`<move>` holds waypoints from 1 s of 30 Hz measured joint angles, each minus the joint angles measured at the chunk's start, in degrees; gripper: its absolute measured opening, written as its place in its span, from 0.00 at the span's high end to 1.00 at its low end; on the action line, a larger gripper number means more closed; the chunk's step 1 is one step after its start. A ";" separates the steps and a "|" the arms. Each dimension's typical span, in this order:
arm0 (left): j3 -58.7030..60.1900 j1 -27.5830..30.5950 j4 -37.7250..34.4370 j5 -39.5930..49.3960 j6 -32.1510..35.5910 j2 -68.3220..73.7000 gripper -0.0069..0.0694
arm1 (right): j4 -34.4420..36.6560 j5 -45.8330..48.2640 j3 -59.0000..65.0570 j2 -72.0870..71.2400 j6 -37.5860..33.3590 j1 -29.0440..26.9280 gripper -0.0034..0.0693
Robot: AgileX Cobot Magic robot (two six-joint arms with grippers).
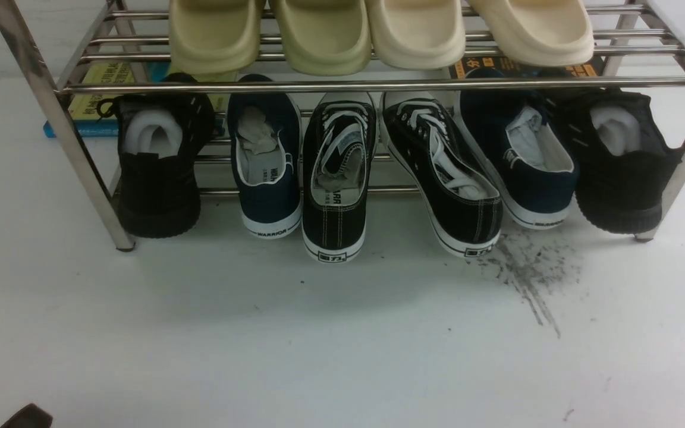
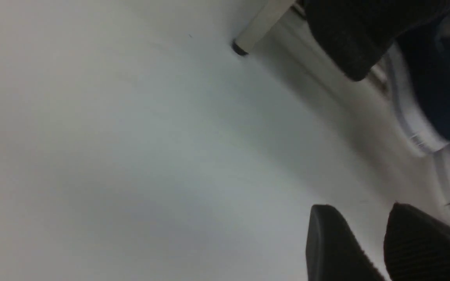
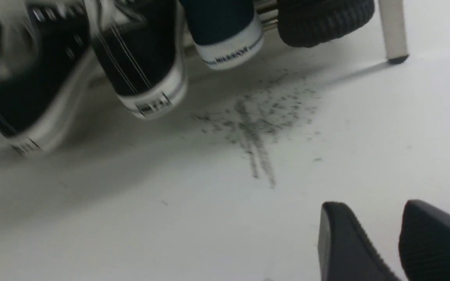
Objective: Take the shoes off the shelf with your hand on the white table.
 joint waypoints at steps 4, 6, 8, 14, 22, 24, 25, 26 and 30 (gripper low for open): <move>0.00 0.00 -12.75 -4.34 -8.24 0.00 0.60 | 10.55 -3.46 0.00 0.00 1.31 0.00 0.62; 0.00 0.00 -15.28 -5.97 -9.41 0.00 0.60 | 12.90 -4.25 0.00 0.00 1.37 0.00 0.62; 0.00 0.00 -16.10 -7.10 -9.68 0.00 0.60 | 13.89 -4.54 0.00 0.00 1.37 0.00 0.62; 0.00 0.00 -16.57 -11.28 -9.98 0.00 0.60 | 14.64 -4.68 0.00 0.00 1.44 0.00 0.62; -1.57 0.00 -15.00 -10.82 -7.04 0.00 0.63 | 13.45 -3.63 -3.81 0.00 -0.79 0.00 0.63; -2.86 0.00 -14.19 -9.09 -5.62 0.00 0.65 | 12.84 -3.32 -5.15 0.00 -1.70 0.00 0.64; -6.35 0.00 -12.45 -5.58 -2.55 0.00 0.68 | 11.48 -2.86 -8.14 0.67 -3.64 0.00 0.68; -10.00 0.00 -11.27 -2.71 -0.44 0.39 0.72 | 9.73 -2.21 -11.06 2.05 -5.24 0.00 0.72; -17.56 0.00 -7.67 4.11 3.40 5.20 0.82 | 5.49 0.92 -16.95 8.28 -8.43 0.00 0.88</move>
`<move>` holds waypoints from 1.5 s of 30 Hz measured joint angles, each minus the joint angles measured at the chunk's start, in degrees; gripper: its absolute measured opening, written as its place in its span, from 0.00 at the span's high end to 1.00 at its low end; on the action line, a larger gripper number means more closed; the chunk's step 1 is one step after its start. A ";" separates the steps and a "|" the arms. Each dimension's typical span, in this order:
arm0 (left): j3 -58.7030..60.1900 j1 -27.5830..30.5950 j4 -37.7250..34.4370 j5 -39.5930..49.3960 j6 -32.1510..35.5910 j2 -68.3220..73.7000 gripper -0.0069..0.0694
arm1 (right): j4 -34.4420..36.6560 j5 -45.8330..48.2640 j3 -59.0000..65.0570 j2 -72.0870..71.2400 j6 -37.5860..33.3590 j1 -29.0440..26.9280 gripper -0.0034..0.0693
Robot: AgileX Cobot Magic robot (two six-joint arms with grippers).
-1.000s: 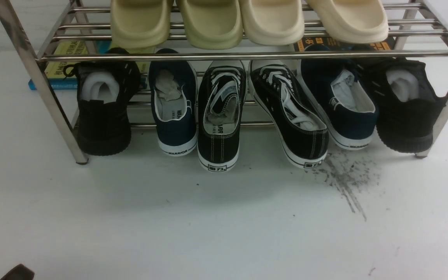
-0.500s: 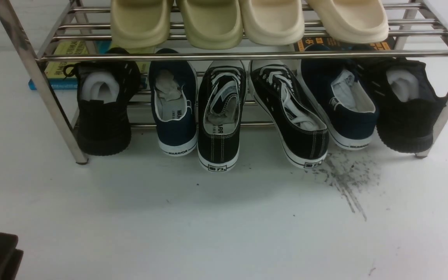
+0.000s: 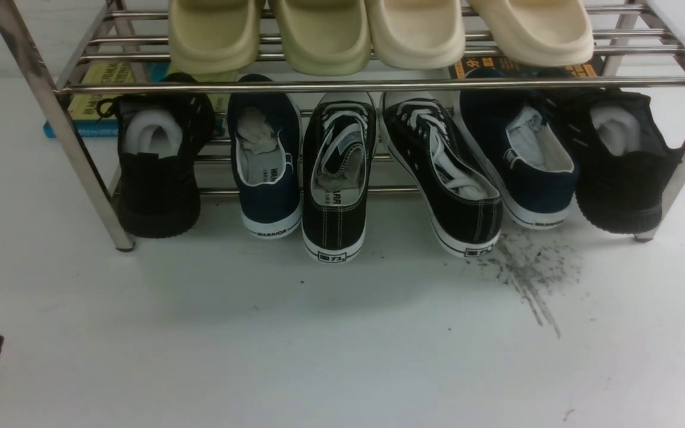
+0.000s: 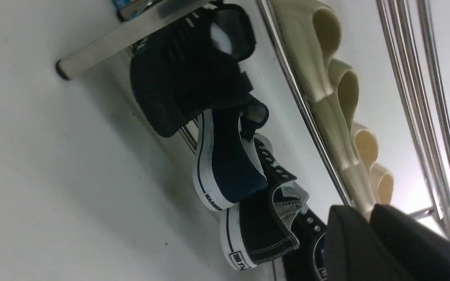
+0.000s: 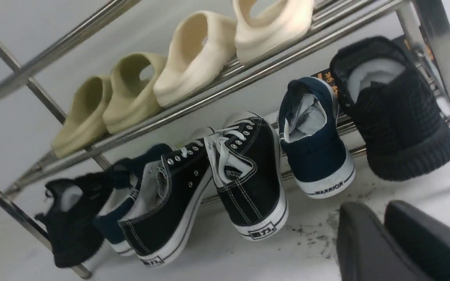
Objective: Take the shoes off the shelf with your hand on the white table.
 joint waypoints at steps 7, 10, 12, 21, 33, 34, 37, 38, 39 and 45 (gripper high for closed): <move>-16.61 0.00 8.38 29.81 9.86 21.61 0.91 | -9.40 16.94 -13.26 23.00 -1.68 0.00 0.97; -22.55 0.00 11.80 39.47 15.02 33.60 0.91 | -10.81 26.55 -20.98 38.88 -2.02 0.00 0.96; -25.30 0.00 12.99 41.23 17.66 39.92 0.91 | -9.61 30.71 -26.09 46.73 -4.57 0.06 0.96; -29.57 0.00 13.84 41.13 26.33 50.68 0.87 | 4.31 34.90 -44.33 68.10 -19.04 11.79 0.93; -29.57 0.00 14.20 40.90 24.74 50.80 0.79 | -13.67 30.91 -65.75 85.88 -9.51 23.11 0.56; -29.57 0.00 14.20 40.90 24.60 50.80 0.79 | -14.09 30.66 -66.12 86.36 -9.27 23.13 0.55; -29.57 0.00 14.38 40.90 24.24 50.80 0.77 | -17.98 26.48 -67.95 90.51 -8.48 23.32 0.48; -29.57 0.00 14.38 40.90 24.22 50.80 0.77 | -18.61 25.44 -68.01 91.04 -8.42 23.32 0.47; -29.57 0.00 14.38 40.77 24.17 50.80 0.77 | -19.59 24.20 -68.03 91.87 -8.36 23.32 0.47; -29.57 0.00 14.38 38.06 24.10 50.80 0.76 | -21.10 17.88 -68.10 95.89 -8.04 23.32 0.46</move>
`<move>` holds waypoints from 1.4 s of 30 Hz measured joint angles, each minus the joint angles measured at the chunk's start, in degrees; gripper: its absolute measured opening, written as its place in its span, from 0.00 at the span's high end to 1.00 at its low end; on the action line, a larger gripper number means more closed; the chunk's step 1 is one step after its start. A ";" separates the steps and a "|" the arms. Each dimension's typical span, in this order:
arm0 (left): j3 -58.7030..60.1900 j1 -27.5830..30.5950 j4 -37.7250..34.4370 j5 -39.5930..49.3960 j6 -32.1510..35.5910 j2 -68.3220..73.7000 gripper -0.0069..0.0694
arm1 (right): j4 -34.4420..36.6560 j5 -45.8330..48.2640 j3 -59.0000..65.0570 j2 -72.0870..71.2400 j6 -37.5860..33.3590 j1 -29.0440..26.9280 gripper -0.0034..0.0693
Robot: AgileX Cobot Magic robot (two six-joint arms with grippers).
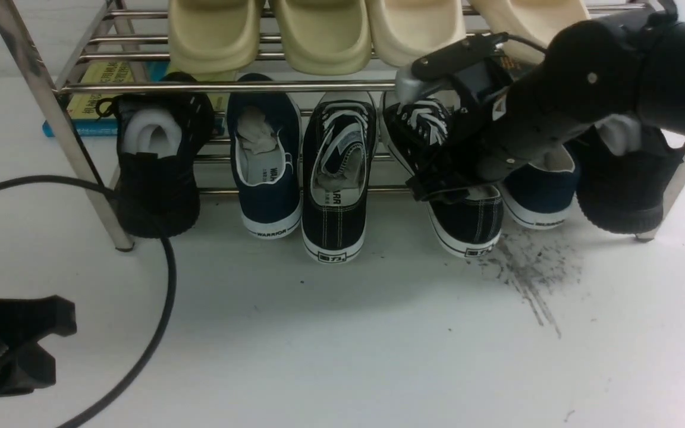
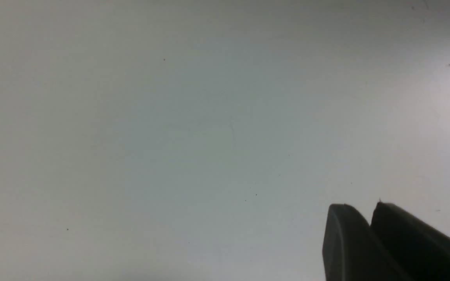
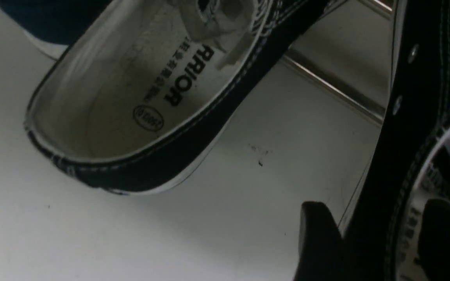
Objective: Take the shoes off the shelf with your hand on the white table.
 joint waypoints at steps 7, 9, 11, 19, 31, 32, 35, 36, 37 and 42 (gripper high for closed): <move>0.00 0.00 -0.06 -0.69 -0.15 0.00 0.74 | -4.71 -1.40 -0.05 2.94 2.72 0.00 0.62; 0.00 0.00 -0.06 -0.84 -0.15 0.00 0.74 | -5.73 -0.59 -0.05 2.94 4.01 0.00 0.74; 0.00 0.00 -0.06 -0.88 -0.15 0.00 0.74 | -5.98 0.65 -0.05 2.06 5.14 0.00 0.90; 0.00 0.00 -0.06 -1.21 -0.15 0.00 0.73 | -1.42 14.16 -0.05 -7.78 6.19 0.07 0.95; 0.00 0.00 -0.06 -3.77 -0.15 0.00 0.72 | 1.63 25.91 10.05 -21.97 16.77 11.29 0.94; 0.00 0.00 -0.06 -3.77 -0.15 0.00 0.72 | 1.33 25.53 10.92 -22.15 17.31 11.74 0.94; 0.00 0.00 -0.06 -4.06 -0.15 0.00 0.72 | -2.91 20.08 18.22 -23.69 29.07 18.70 0.94; 0.00 0.00 -0.06 -4.06 -0.15 0.00 0.72 | -4.77 18.01 19.84 -23.69 32.57 20.10 0.94; 0.00 0.00 -0.06 -4.09 -0.15 0.00 0.72 | -6.74 16.23 20.97 -23.43 35.32 21.01 0.94; 0.00 0.00 -0.06 -4.20 -0.15 0.00 0.71 | -16.98 7.97 23.94 -19.19 48.69 23.22 0.94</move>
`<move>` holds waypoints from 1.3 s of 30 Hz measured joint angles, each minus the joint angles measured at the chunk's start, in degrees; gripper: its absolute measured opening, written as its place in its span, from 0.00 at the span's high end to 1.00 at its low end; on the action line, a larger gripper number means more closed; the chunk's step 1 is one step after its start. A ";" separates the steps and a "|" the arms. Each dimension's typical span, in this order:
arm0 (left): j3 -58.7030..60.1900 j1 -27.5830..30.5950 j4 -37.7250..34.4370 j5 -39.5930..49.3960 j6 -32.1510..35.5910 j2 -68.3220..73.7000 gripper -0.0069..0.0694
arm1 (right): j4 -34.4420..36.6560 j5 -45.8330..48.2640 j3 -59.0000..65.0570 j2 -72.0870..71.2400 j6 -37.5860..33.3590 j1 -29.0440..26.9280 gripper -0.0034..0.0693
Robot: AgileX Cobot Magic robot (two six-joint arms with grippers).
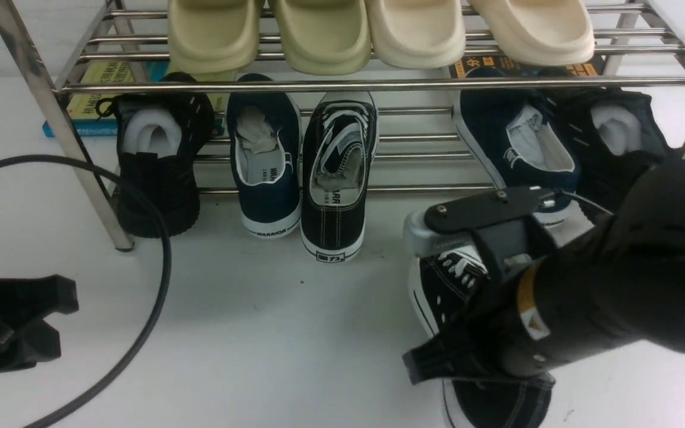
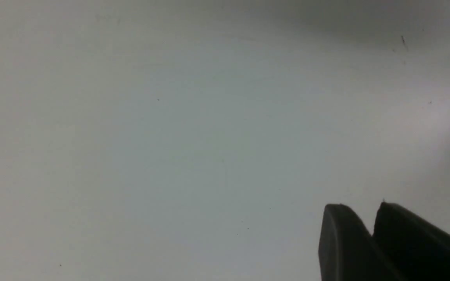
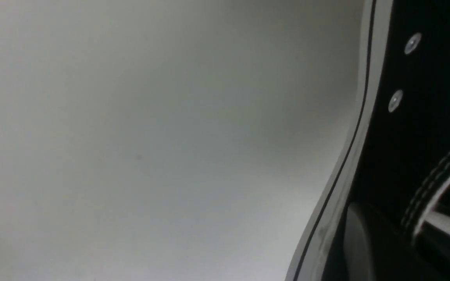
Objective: Take the shoes off the shelf with your hand on the white table.
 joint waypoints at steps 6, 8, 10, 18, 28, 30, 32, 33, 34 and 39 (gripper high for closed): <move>0.00 0.00 0.00 -0.17 0.00 0.00 0.70 | -8.40 -4.35 0.00 6.78 8.44 0.07 0.93; 0.00 0.00 0.00 -0.23 0.00 0.00 0.70 | -8.51 -4.79 0.00 8.17 9.28 0.07 0.93; 0.00 0.00 0.00 -0.28 0.00 0.00 0.70 | -8.69 -5.96 0.00 10.77 10.57 0.48 0.93; -0.76 0.00 -1.47 -0.55 0.00 0.00 0.67 | -9.68 -8.10 -0.06 14.03 13.79 0.48 0.85; -11.12 0.00 -4.51 -0.25 0.00 0.70 0.46 | -10.03 -3.80 -0.19 3.81 13.39 0.43 0.37; -13.33 0.00 -5.76 -0.02 0.00 1.85 0.42 | -9.98 -1.74 -0.19 0.58 11.73 0.43 0.31; -15.87 0.00 -7.87 1.10 0.90 3.68 0.39 | -9.78 0.30 -0.19 -3.23 8.81 0.43 0.28; -16.90 0.00 -8.91 1.98 1.68 4.61 0.38 | -9.63 1.08 -0.19 -4.80 7.72 0.43 0.28; -18.23 0.00 -10.26 3.49 2.75 5.95 0.37 | -9.56 2.07 -0.19 -6.38 6.60 0.43 0.28; -23.24 -0.20 -15.53 9.60 6.85 12.65 0.39 | -10.01 6.48 -0.19 -14.17 1.95 0.43 0.33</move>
